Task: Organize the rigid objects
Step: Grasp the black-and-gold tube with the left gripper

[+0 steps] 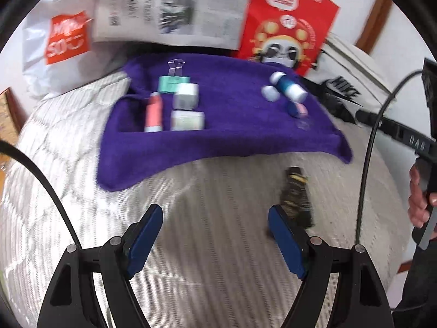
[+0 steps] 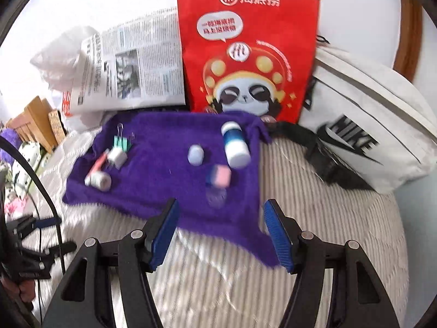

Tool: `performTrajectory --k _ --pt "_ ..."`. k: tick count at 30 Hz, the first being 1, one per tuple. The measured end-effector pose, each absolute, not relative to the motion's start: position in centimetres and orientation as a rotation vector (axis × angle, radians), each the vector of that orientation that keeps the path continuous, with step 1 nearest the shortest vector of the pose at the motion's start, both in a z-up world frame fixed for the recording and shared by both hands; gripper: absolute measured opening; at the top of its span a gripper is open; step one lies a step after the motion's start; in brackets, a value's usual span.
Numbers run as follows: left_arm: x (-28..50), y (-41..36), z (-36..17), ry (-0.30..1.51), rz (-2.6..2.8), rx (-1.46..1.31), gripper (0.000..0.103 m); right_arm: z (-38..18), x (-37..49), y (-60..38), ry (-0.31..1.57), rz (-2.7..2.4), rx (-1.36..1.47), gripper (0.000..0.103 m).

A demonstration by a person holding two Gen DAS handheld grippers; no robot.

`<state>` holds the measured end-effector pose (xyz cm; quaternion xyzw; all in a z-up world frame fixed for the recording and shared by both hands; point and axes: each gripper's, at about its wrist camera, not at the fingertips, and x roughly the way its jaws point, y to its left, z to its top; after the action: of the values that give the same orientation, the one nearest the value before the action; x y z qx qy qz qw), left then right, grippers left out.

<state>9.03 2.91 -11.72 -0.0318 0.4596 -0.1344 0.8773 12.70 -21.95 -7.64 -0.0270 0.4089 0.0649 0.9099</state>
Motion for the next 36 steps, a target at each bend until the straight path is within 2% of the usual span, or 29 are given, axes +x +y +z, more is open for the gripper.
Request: performTrajectory --k 15,18,23,30,32,33,34,36 --pt "11.4 -4.9 -14.3 0.998 -0.378 0.140 0.079 -9.1 6.3 -26.4 0.875 0.063 0.023 0.064" --pt "12.0 -4.7 -14.6 0.997 -0.372 0.128 0.082 -9.2 5.8 -26.7 0.873 0.065 0.047 0.064" --pt "12.0 -3.8 -15.0 0.988 -0.265 0.253 0.080 -9.8 5.4 -26.9 0.882 0.070 0.069 0.064" --pt "10.3 -4.0 -15.2 1.000 -0.311 0.238 0.080 -11.0 5.5 -26.7 0.903 0.092 0.084 0.064" --pt "10.5 -3.8 -15.1 1.007 -0.272 0.192 0.071 -11.3 5.5 -26.6 0.911 0.097 0.085 0.064" --pt "10.6 -3.5 -14.8 1.004 -0.241 0.164 0.052 -11.4 5.6 -26.6 0.914 0.100 0.086 0.064" --pt "10.7 -3.4 -14.6 1.004 -0.218 0.149 0.025 -11.5 5.6 -26.5 0.918 0.103 0.086 0.064" --pt "11.0 -3.6 -14.5 1.019 -0.219 0.149 0.023 -11.7 5.6 -26.4 0.922 0.107 0.085 0.064"
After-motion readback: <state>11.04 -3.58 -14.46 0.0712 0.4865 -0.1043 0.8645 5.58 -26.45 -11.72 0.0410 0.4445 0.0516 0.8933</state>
